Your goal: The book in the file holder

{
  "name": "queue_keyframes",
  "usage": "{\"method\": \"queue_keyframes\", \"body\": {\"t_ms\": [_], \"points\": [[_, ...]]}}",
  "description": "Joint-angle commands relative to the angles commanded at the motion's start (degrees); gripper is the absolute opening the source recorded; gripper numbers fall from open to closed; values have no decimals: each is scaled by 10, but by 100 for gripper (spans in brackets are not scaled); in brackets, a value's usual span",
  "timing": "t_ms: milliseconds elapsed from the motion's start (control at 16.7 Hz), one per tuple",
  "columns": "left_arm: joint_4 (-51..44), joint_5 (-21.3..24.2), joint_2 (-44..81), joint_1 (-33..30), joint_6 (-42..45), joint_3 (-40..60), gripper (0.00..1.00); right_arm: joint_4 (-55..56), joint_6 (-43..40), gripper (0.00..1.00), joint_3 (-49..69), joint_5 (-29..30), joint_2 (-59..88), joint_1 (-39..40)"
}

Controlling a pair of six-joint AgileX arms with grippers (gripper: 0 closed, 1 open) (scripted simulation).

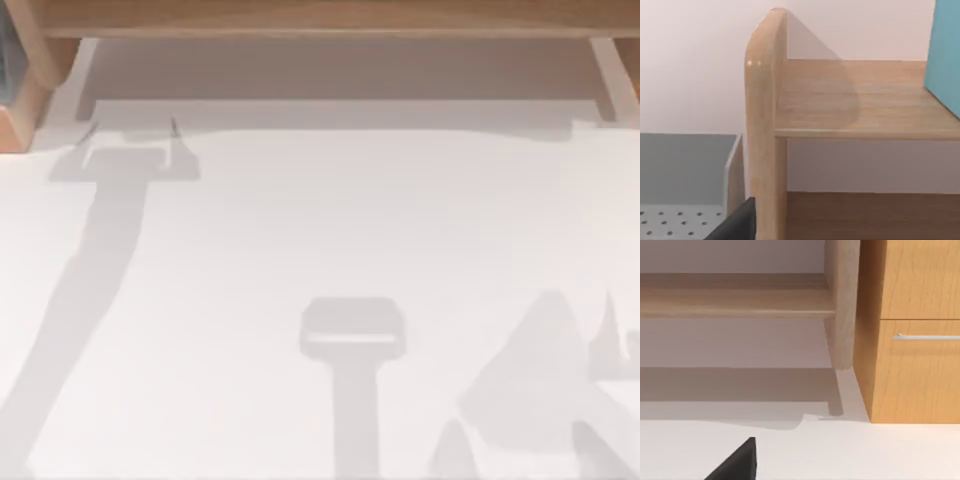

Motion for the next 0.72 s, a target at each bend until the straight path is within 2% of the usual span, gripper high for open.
{"method": "queue_keyframes", "body": {"t_ms": [720], "points": [[-14,-88,414,-96,2,433,100,0,0,100,0,0,0,0]]}}
